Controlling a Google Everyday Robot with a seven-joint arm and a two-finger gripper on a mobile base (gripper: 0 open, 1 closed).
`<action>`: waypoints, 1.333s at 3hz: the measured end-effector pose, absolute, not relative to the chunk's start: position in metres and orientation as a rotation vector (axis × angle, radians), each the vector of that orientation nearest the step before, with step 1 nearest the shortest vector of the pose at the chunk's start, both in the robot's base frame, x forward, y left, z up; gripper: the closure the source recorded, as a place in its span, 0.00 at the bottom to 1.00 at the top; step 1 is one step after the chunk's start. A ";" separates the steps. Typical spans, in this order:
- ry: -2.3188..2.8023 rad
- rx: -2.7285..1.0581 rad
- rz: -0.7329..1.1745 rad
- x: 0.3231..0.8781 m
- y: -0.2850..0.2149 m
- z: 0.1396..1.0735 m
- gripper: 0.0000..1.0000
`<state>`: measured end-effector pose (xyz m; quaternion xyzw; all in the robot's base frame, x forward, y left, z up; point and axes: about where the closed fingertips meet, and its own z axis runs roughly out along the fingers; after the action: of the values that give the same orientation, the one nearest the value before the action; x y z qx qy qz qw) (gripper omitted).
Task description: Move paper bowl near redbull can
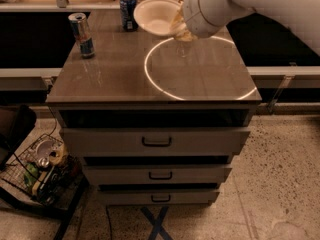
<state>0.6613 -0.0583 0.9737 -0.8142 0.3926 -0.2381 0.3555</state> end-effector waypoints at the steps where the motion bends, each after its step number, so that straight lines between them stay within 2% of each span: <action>1: 0.869 -2.199 -0.554 0.655 -0.011 0.962 1.00; 4: 0.573 -2.382 -0.313 0.630 0.095 0.914 1.00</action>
Offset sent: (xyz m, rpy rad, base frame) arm -0.0456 0.1480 -0.0398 -0.0722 0.0658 0.4166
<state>0.6300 0.0954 0.9139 -0.9105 0.2191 -0.1198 0.3295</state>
